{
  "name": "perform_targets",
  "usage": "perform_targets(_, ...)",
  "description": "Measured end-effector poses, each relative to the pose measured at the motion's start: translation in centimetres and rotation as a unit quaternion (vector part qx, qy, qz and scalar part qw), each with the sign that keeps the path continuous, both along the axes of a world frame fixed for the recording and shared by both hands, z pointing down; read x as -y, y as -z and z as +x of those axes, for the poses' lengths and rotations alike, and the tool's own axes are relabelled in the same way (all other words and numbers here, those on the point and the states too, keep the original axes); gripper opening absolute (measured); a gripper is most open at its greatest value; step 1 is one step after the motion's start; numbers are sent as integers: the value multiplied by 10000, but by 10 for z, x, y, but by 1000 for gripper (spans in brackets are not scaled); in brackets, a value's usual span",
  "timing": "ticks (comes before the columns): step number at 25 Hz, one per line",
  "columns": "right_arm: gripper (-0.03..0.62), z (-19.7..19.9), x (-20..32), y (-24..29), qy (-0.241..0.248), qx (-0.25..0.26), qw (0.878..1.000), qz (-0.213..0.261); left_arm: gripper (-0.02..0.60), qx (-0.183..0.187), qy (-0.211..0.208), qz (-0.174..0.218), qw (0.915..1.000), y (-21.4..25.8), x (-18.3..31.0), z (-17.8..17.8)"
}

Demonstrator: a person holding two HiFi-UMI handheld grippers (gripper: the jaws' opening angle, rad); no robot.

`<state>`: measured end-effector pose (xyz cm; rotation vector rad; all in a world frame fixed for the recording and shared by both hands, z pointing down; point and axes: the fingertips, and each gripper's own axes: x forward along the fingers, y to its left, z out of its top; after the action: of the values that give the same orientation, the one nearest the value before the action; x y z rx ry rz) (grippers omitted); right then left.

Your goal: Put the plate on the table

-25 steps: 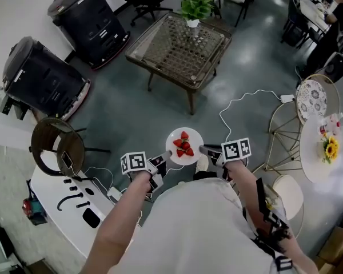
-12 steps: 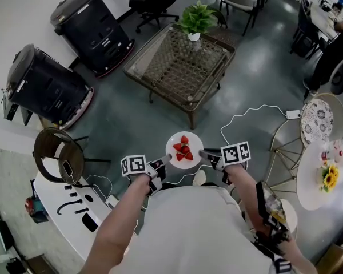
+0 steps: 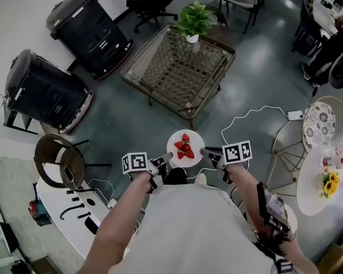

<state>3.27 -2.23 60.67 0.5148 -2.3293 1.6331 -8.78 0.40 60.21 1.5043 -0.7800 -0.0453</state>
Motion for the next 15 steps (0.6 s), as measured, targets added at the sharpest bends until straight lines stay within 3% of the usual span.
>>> perform_targets(7,35,-3,85,-6,-217,-151,9995,-166,17,-82,-208,-58,9997,-7,91,-5)
perform_targets(15,35,-44,152,0,-249,-392,9989,-110,17,-260,-368,-68,9990,-7,161,-45)
